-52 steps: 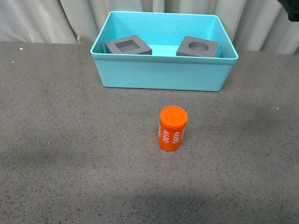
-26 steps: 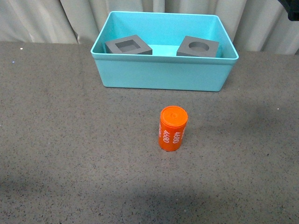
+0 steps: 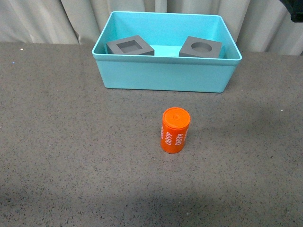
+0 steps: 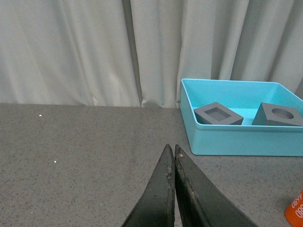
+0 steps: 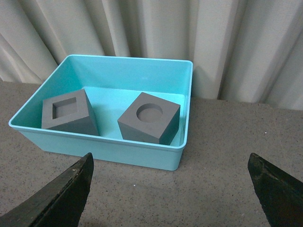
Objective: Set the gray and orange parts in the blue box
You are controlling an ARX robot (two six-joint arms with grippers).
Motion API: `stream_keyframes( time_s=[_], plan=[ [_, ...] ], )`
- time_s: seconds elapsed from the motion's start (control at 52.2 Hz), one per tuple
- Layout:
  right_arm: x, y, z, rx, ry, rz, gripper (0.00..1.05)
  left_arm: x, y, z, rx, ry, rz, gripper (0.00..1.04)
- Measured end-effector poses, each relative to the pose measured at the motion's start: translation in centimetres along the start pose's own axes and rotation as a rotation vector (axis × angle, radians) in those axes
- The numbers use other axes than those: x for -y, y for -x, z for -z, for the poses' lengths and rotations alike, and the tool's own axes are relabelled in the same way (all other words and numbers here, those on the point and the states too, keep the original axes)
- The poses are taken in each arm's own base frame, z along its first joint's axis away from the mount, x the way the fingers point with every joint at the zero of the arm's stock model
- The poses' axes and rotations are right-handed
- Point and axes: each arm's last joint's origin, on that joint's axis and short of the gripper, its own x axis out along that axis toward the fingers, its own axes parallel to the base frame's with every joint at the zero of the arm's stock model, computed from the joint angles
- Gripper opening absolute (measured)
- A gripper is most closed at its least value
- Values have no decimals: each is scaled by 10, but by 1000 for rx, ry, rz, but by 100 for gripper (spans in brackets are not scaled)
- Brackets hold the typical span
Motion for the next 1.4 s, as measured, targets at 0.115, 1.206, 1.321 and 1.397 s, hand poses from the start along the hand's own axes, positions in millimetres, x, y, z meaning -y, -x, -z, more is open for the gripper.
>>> stream_keyframes(
  time_s=[0.115, 1.206, 1.321, 1.397],
  plan=[
    [0, 0, 0, 0, 0, 0, 95, 0, 3, 0, 1, 0, 0, 4],
    [0, 0, 0, 0, 0, 0, 95, 0, 26, 2, -5, 0, 2, 48],
    [0, 0, 0, 0, 0, 0, 95, 0, 26, 2, -5, 0, 2, 70],
    [-2, -2, 0, 61, 88, 17, 95, 0, 26, 2, -5, 0, 2, 88]
  ],
)
